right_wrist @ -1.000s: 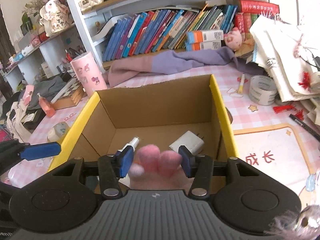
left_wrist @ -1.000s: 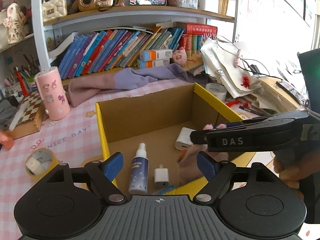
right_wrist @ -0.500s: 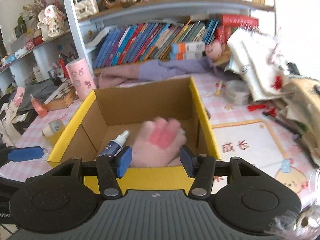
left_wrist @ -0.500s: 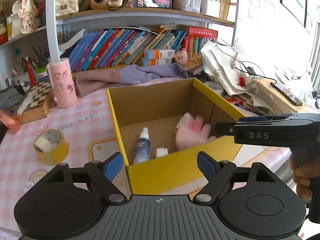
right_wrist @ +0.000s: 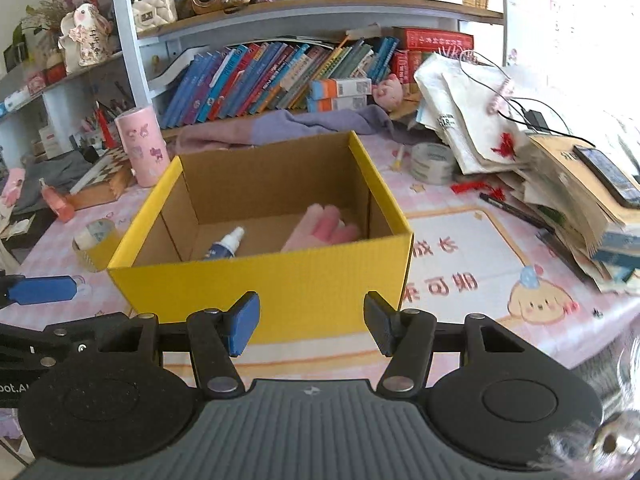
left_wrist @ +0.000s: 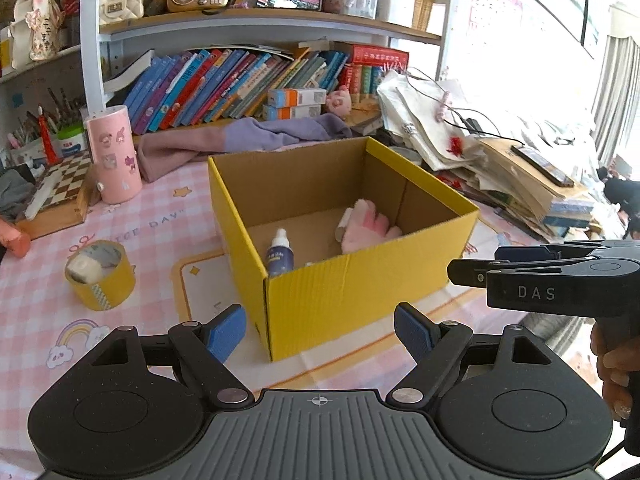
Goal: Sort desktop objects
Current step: 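Withdraw both open grippers up out of the yellow box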
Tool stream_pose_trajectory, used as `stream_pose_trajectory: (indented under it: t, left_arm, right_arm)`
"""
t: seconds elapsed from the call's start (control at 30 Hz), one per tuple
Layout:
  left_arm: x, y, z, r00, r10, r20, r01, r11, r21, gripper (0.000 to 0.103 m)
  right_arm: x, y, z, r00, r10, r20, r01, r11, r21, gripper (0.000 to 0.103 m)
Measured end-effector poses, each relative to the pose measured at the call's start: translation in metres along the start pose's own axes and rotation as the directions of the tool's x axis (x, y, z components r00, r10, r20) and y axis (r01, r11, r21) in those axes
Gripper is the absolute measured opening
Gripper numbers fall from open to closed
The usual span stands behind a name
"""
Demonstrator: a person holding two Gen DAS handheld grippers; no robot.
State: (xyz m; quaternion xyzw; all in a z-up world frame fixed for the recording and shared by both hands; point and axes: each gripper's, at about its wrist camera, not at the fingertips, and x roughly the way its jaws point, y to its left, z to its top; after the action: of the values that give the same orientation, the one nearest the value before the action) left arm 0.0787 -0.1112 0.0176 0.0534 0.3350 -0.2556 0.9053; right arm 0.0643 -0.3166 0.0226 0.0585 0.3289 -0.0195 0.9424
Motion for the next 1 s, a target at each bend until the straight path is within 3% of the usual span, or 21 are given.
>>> stream_pose_trajectory:
  t: [0.4,0.73,1.0]
  left_arm:
    - [-0.032,0.025,-0.029,0.999,-0.03,-0.022,0.03,1.0,0.007,0.084]
    - [-0.056,0.04,-0.057,0.999,0.006,-0.048,-0.003,0.998,0.057,0.084]
    - [-0.075,0.06,-0.073,0.998,0.016,-0.065,-0.014,0.999,0.033,0.084]
  right_arm:
    - [-0.032,0.041,-0.031,0.999,-0.039,-0.003,0.039,0.999,0.024,0.055]
    - [-0.048,0.08,-0.059,0.999,-0.035,-0.03,0.036,0.999,0.027,0.055]
    - [-0.053,0.105,-0.077,0.997,-0.008,-0.076,0.011,0.999,0.045,0.056]
